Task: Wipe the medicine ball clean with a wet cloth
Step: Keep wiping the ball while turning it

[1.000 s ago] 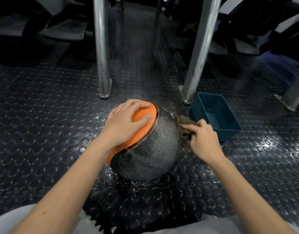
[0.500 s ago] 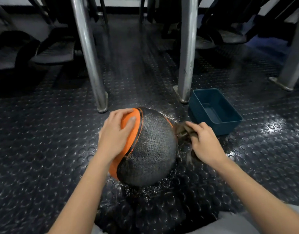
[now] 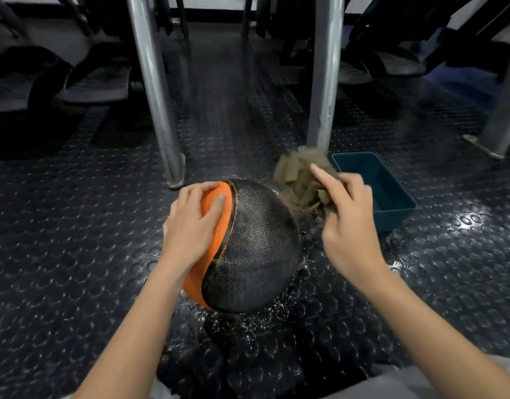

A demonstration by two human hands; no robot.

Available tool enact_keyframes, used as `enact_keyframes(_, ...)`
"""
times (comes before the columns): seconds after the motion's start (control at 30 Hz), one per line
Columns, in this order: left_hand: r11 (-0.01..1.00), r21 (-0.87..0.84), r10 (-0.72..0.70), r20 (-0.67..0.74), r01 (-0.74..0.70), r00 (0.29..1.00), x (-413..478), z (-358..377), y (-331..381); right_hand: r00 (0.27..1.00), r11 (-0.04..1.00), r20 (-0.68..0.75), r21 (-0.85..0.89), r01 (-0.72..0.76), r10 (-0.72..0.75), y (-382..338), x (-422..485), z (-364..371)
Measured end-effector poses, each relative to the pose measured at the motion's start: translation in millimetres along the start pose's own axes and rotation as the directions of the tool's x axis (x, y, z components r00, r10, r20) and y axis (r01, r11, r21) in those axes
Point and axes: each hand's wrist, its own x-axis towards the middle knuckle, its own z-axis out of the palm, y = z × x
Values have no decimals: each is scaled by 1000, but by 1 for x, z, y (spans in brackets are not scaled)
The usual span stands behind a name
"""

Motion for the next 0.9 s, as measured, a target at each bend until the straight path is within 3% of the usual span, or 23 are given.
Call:
enact_keyframes(0.07,1000,7,20,7,-20,1000,0,1,0,961,960,-32,39,277,-275,-8,-9,4)
enact_keyframes(0.1,1000,9,29,11,-29,1000,-2,1,0,934,935,34,0,356,-355,-3,-15,11)
enact_keyframes(0.13,999,9,39,17,-39,999,-2,2,1,930,936,143,-49,348,-339,7,-18,18)
enact_keyframes(0.2,998,13,56,24,-56,998,-4,3,4,946,984,325,-168,63,-5,28,-14,22)
enact_keyframes(0.23,998,17,59,24,-59,998,-5,3,5,932,970,325,-229,-87,160,35,-11,19)
enact_keyframes(0.3,997,27,65,29,-66,997,-6,4,7,949,958,182,-175,-225,256,36,-2,9)
enact_keyframes(0.33,997,27,70,30,-70,997,-6,4,7,976,978,88,-76,-195,201,29,3,4)
enact_keyframes(0.4,997,25,69,33,-70,997,-5,5,7,1000,999,-12,45,14,-13,6,3,-1)
enact_keyframes(0.47,996,27,84,34,-85,996,-4,6,6,969,970,54,31,241,-242,1,-8,6)
enact_keyframes(0.5,996,24,86,37,-87,996,-5,6,6,951,961,147,-15,276,-271,8,-13,15)
enact_keyframes(0.57,996,19,88,49,-89,995,-7,7,8,948,988,315,-128,82,-38,26,-11,22)
enact_keyframes(0.6,995,22,94,51,-95,994,-8,7,8,940,981,322,-188,-54,114,35,-8,21)
enact_keyframes(0.67,993,38,106,48,-108,993,-8,8,9,953,969,212,-169,-181,215,40,-1,11)
enact_keyframes(0.73,992,41,118,41,-119,992,-6,9,9,992,992,25,-24,-123,123,22,8,1)
enact_keyframes(0.8,990,46,132,40,-134,990,-7,10,10,996,996,-48,29,82,-81,2,6,-2)
enact_keyframes(0.87,985,51,164,49,-166,985,-9,12,11,966,967,49,33,254,-256,3,-5,9)
enact_keyframes(0.9,982,50,178,61,-181,982,-10,13,12,958,969,153,7,245,-243,13,-9,16)
